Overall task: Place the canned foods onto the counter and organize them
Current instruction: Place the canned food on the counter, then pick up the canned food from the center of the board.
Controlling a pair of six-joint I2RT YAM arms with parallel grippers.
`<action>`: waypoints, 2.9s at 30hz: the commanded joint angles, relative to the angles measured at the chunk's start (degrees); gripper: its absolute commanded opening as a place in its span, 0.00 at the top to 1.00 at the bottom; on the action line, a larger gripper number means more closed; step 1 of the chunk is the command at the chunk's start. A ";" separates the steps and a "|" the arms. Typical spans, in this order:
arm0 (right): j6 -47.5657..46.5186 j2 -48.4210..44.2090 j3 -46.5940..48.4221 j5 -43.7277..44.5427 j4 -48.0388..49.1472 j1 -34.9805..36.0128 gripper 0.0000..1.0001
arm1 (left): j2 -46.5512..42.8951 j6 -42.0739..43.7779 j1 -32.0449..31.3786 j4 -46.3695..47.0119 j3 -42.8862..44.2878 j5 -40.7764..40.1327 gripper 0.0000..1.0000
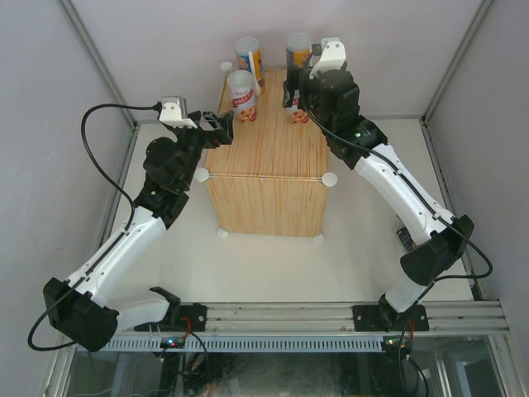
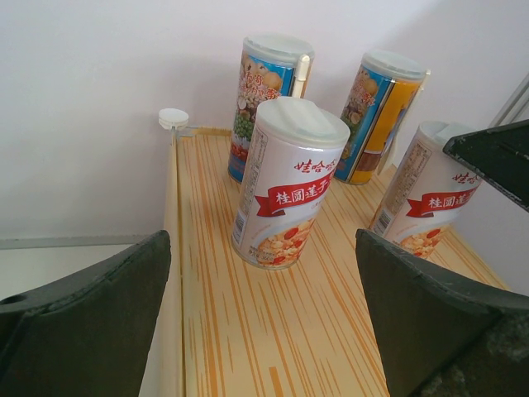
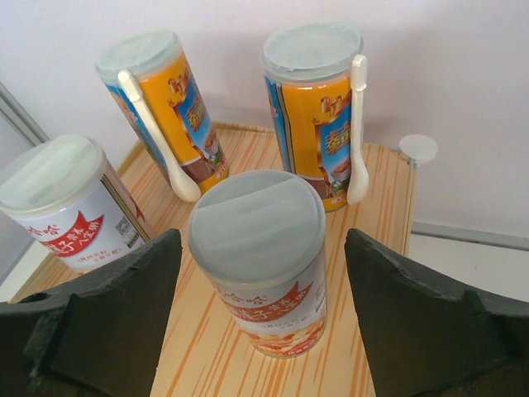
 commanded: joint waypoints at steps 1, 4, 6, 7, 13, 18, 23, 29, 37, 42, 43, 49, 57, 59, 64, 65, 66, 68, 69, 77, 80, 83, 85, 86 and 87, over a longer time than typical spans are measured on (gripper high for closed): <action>1.26 -2.67 2.38 0.31 2.84 -0.19 0.20 | -1.26 -0.13 -0.15 1.16 1.42 0.43 0.04; 1.26 -2.74 2.61 0.51 2.63 -0.18 0.20 | -1.41 -0.10 -0.20 1.11 1.41 0.39 0.04; 1.34 -2.80 2.75 0.54 2.48 -0.18 0.19 | -1.51 -0.09 -0.16 1.03 1.37 0.32 0.04; 1.34 -2.84 2.83 0.55 2.47 -0.12 0.19 | -1.57 -0.09 -0.21 0.95 1.46 0.32 0.04; 1.01 -3.01 4.11 0.92 2.20 0.40 0.16 | -1.63 0.07 -0.15 0.38 2.28 0.38 0.04; 0.77 -2.71 5.64 1.64 1.60 0.78 0.15 | -2.30 0.45 -0.19 -0.20 2.87 0.22 0.03; 1.22 -3.25 6.55 3.73 0.41 0.80 0.14 | -2.53 0.69 -0.20 -0.74 3.53 0.13 0.03; 1.12 -5.63 6.34 4.97 -0.38 0.87 0.11 | -2.56 1.12 -0.18 -1.81 5.33 0.30 0.03; 0.86 -10.28 5.72 7.02 -2.93 1.13 0.11 | -3.70 2.43 -0.16 -4.30 7.09 0.09 0.03; 1.76 -15.11 2.71 9.20 -4.32 1.04 0.10 | -4.60 2.82 -0.18 -5.64 7.45 0.29 0.03; 1.93 -16.14 1.94 9.83 -4.61 1.04 0.10 | -4.72 2.82 -0.20 -5.85 7.55 0.43 0.03; 3.01 -23.73 -4.10 15.39 -6.83 1.18 0.10 | -4.99 2.57 -0.26 -7.49 8.19 1.18 0.03; 5.46 -34.26 -15.25 22.28 -12.26 1.49 0.11 | -6.07 2.90 -2.67 -8.12 7.91 1.54 0.03; 7.25 -36.20 -17.93 23.29 -15.44 1.38 0.11 | -5.93 2.75 -2.98 -8.10 7.91 1.66 0.03; 12.32 -42.84 -25.68 23.72 -20.73 -1.99 0.11 | -5.48 2.15 -3.71 -8.11 7.89 2.21 0.04; 13.58 -44.07 -27.17 22.76 -21.92 -3.61 0.12 | -5.39 2.07 -3.96 -8.04 7.89 2.34 0.04; 15.16 -44.99 -28.28 21.49 -23.59 -5.56 0.12 | -5.23 2.03 -4.16 -8.03 7.97 2.46 0.04; 18.10 -46.13 -30.32 17.37 -27.01 -10.30 0.12 | -4.87 1.86 -4.35 -8.00 8.12 2.73 0.04; 19.31 -46.57 -31.63 15.54 -28.46 -12.52 0.12 | -4.70 1.77 -4.49 -7.83 8.11 2.88 0.04; 23.87 -47.85 -41.17 2.68 -33.00 -29.27 0.11 | -3.57 0.72 -4.67 -6.88 8.75 4.72 0.04; 24.86 -48.08 -44.53 0.35 -33.01 -33.21 0.11 | -3.21 0.47 -4.68 -6.27 9.06 5.24 0.04; 25.16 -47.67 -46.67 1.01 -32.92 -34.35 0.09 | -2.76 -0.01 -4.68 -6.06 9.62 5.89 0.03; 24.87 -47.11 -47.73 1.22 -32.68 -35.11 0.08 | -2.40 -0.21 -4.70 -5.99 10.03 6.25 0.03; 24.85 -46.70 -48.27 1.27 -32.55 -35.59 0.08 | -2.26 -0.25 -4.68 -5.86 10.25 6.26 0.03; 24.81 -46.18 -48.99 1.19 -32.40 -36.20 0.08 | -2.11 -0.33 -4.72 -5.70 10.35 6.24 0.03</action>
